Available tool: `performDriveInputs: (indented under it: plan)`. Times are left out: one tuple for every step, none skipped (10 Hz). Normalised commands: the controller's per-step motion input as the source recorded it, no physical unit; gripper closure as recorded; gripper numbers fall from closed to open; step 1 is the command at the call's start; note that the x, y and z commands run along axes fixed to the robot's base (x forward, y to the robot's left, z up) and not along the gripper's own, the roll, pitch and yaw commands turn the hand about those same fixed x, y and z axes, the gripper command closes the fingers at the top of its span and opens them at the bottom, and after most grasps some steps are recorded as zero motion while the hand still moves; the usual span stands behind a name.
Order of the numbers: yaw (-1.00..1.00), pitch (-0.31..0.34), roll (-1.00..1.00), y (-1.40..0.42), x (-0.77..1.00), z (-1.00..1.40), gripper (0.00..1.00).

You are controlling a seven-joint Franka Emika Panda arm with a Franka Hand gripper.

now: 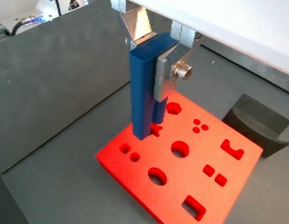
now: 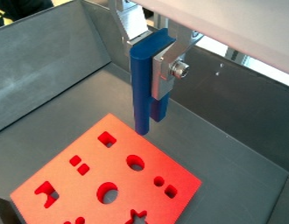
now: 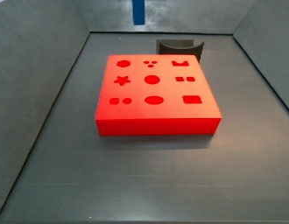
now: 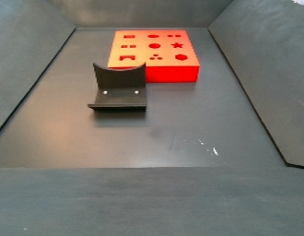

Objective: Insert the square-circle object.

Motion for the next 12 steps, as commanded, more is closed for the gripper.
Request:
performDriveInputs:
  plan:
    - [-0.04,-0.107,0.04,0.00,-0.02,-0.33,1.00]
    - [0.00,-0.227,0.12,0.00,-0.30,-0.63,1.00]
    - [0.00,-0.216,0.15,0.00,-0.39,-0.73,1.00]
    - [-0.08,-0.153,0.08,0.12,-0.41,-0.85,1.00]
    - [-0.15,-0.149,0.09,0.10,-0.39,-0.85,1.00]
    - [-0.28,-0.149,0.14,0.03,-0.29,-0.76,1.00]
    - [-0.41,-0.104,0.15,0.00,-0.22,-0.79,1.00]
    - [-0.76,0.000,0.12,-0.01,-0.08,-0.67,1.00]
    - [-0.92,0.000,0.11,-0.01,0.01,-0.51,1.00]
    - [-1.00,0.000,0.10,0.00,0.00,-0.45,1.00]
    - [-1.00,0.019,0.10,0.00,-0.03,-0.41,1.00]
    - [-0.99,0.084,0.08,0.00,-0.06,-0.37,1.00]
